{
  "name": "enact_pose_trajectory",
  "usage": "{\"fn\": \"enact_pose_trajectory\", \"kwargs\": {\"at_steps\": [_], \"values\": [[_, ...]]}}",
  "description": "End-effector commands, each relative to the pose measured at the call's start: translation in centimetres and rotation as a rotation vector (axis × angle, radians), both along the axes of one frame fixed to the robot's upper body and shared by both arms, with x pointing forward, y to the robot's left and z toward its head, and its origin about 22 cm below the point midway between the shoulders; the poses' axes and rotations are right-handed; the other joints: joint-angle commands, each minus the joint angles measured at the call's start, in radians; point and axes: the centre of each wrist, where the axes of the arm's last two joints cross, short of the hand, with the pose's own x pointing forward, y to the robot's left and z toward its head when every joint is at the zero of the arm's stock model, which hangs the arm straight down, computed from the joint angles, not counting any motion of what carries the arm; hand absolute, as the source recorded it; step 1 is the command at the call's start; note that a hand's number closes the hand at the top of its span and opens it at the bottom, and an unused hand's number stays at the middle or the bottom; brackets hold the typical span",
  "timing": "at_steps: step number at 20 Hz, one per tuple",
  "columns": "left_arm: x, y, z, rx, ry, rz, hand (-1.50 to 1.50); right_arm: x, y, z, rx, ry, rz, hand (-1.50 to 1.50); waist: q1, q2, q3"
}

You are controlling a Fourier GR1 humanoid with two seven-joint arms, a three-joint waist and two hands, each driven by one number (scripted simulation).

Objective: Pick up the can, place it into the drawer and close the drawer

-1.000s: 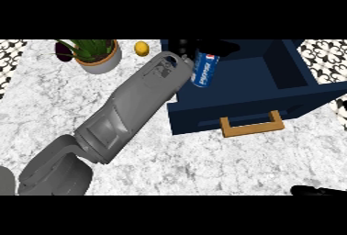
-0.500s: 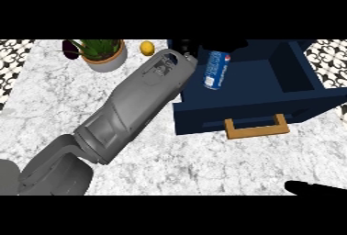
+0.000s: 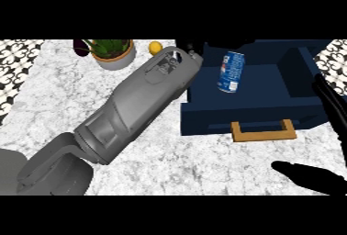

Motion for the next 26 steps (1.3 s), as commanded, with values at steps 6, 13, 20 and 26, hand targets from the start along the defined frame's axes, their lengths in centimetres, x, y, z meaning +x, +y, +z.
{"fn": "enact_pose_trajectory", "kwargs": {"at_steps": [6,13,20,26], "values": [[-0.5,-1.1,2.5,-0.025,0.021,-0.027,-1.50,3.6,3.1,-5.3,-0.281,0.061,-0.068,-1.50,0.057,-0.015,0.000],[0.2,2.7,2.5,-0.012,0.016,0.005,-1.50,7.1,3.9,-9.5,-0.261,0.040,-0.162,-1.50,0.075,-0.019,0.000],[-0.1,6.2,5.3,-0.007,0.032,0.008,-1.50,9.3,3.1,-13.9,-0.287,0.060,-0.217,-1.50,0.090,-0.021,0.001],[-0.9,8.4,4.8,-0.010,0.031,-0.002,-1.50,12.7,3.6,-14.2,-0.357,0.058,-0.234,-1.50,0.106,-0.018,0.000]]}}
